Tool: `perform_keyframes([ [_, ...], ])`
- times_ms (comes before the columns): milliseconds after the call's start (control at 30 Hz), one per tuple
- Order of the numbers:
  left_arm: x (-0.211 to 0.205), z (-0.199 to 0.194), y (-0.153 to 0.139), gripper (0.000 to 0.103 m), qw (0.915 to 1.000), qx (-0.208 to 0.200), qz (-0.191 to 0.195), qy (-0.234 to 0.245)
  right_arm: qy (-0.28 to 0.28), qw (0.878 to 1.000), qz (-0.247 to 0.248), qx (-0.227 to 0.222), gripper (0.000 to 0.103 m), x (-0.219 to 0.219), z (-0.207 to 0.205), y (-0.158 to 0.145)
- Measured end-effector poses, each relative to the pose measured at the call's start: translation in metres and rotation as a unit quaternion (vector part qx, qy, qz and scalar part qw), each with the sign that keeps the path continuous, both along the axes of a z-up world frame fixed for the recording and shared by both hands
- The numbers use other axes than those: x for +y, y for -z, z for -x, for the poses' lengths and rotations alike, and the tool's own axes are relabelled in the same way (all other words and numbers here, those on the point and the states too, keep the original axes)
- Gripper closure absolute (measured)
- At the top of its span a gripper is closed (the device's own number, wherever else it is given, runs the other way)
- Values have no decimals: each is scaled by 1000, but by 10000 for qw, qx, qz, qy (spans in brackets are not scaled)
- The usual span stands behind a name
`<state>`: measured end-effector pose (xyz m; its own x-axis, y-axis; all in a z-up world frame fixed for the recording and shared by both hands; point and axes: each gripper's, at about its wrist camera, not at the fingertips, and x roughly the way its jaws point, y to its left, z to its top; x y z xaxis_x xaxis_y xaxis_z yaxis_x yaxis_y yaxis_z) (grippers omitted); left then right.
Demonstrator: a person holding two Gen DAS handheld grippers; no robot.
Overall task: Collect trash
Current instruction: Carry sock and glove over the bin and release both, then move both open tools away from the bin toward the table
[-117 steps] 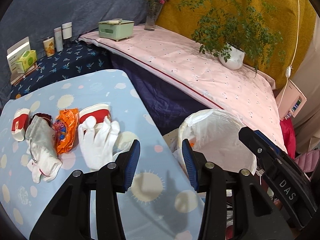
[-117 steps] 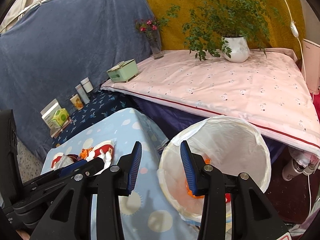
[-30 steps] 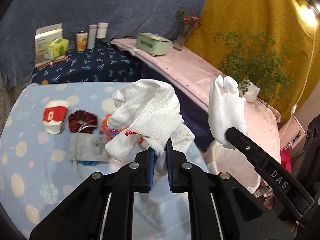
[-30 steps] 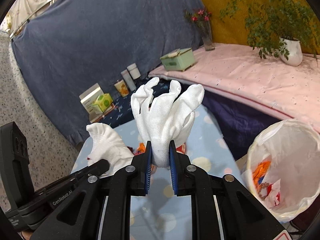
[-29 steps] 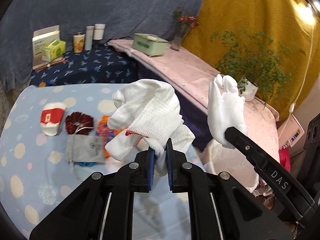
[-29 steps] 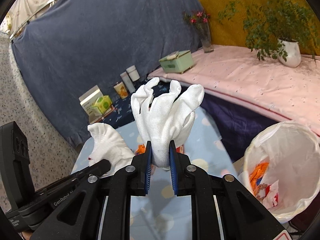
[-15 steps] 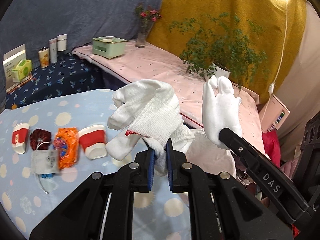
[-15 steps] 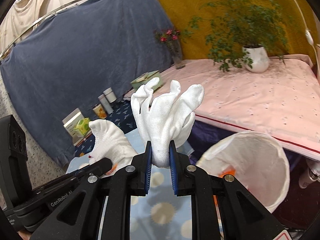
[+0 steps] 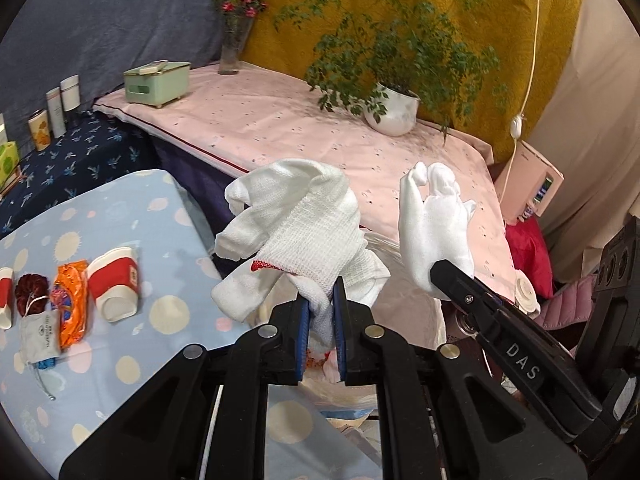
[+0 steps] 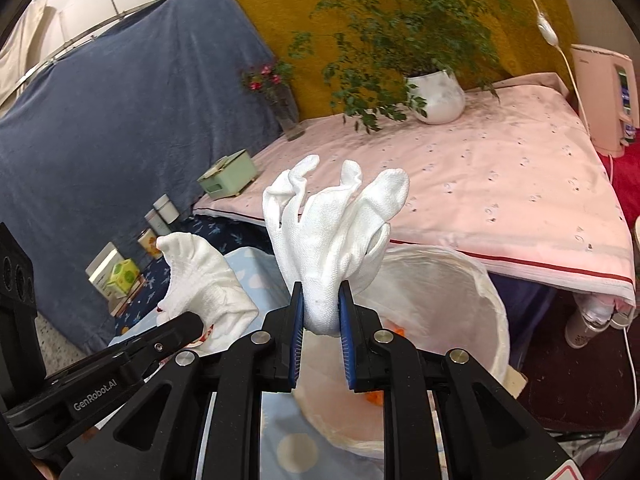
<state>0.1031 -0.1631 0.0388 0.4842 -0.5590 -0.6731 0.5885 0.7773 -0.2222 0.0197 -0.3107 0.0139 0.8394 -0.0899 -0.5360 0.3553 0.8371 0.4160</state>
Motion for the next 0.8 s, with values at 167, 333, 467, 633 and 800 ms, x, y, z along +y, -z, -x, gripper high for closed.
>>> perform_keyframes([
  [167, -18, 1, 7, 91, 9999, 65, -33, 123, 124, 9999, -45, 81, 82, -10, 3, 9],
  [333, -22, 1, 11, 55, 10000, 58, -47, -11, 317, 9994, -80, 70, 65, -18, 8, 12],
  [467, -19, 0, 11, 49, 9999, -25, -59, -136, 371, 9993, -82, 73, 60, -21, 10, 13],
  [633, -12, -1, 13, 49, 9997, -17, -92, -204, 310, 9994, -59, 102, 60, -15, 7, 13],
  [800, 0, -4, 14, 49, 9994, 15, -81, -336, 178, 9998, 5, 133, 60, -4, 1, 12],
])
